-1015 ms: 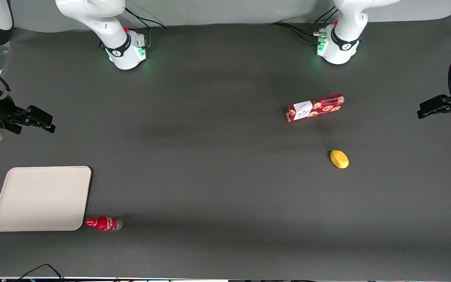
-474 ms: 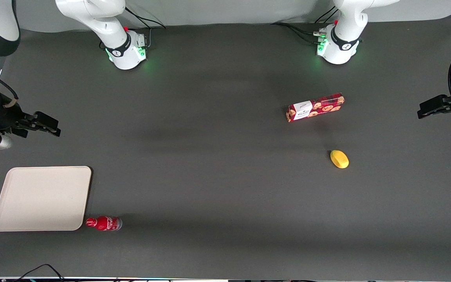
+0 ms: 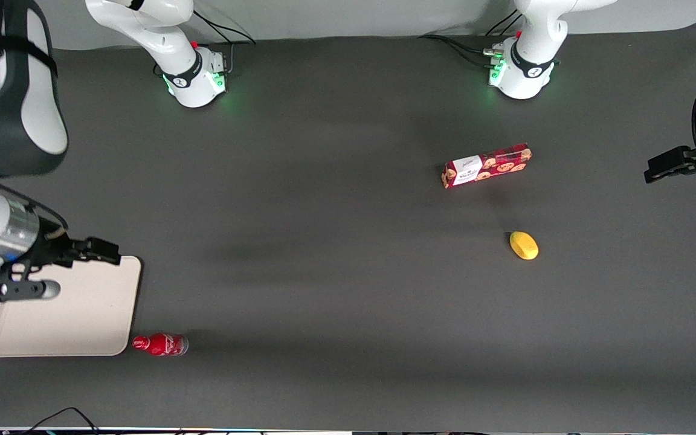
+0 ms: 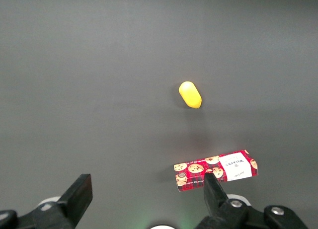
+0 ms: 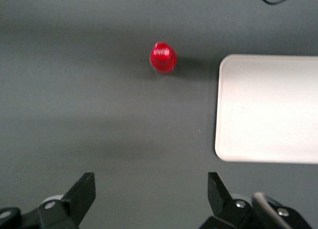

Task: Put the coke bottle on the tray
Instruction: 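Lower the open right gripper around the red Coca-Cola bottle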

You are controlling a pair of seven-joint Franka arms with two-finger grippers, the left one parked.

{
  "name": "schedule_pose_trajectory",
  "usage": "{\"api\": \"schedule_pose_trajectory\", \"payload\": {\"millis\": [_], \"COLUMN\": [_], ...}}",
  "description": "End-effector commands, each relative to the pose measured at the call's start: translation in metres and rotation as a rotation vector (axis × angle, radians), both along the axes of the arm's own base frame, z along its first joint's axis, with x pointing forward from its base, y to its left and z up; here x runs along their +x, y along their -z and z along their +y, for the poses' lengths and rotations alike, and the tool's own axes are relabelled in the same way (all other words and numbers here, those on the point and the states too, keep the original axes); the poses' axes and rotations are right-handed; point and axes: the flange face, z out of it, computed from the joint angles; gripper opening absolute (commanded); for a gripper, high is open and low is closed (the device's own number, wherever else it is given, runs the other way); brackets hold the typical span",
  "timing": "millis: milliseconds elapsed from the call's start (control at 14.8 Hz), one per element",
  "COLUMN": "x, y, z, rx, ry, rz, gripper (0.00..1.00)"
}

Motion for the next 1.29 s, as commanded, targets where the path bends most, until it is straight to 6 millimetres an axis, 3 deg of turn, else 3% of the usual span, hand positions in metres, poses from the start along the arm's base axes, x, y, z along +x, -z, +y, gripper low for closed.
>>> {"api": "schedule_pose_trajectory", "payload": {"millis": [0, 474, 677, 1083, 1218], "x": [0.038, 0.073, 0.085, 0.094, 0.094], "y": [0.029, 0.125, 0.157, 0.179, 0.178], "z": [0.000, 0.004, 0.010, 0.010, 0.010], "rx": [-0.010, -0.056, -0.042, -0.033, -0.038], "ry": [0.014, -0.016, -0.022, -0.023, -0.028], "rz": [-0.049, -0.085, -0.129, -0.181, -0.185], "gripper": [1.00, 1.00, 1.00, 1.00, 0.99]}}
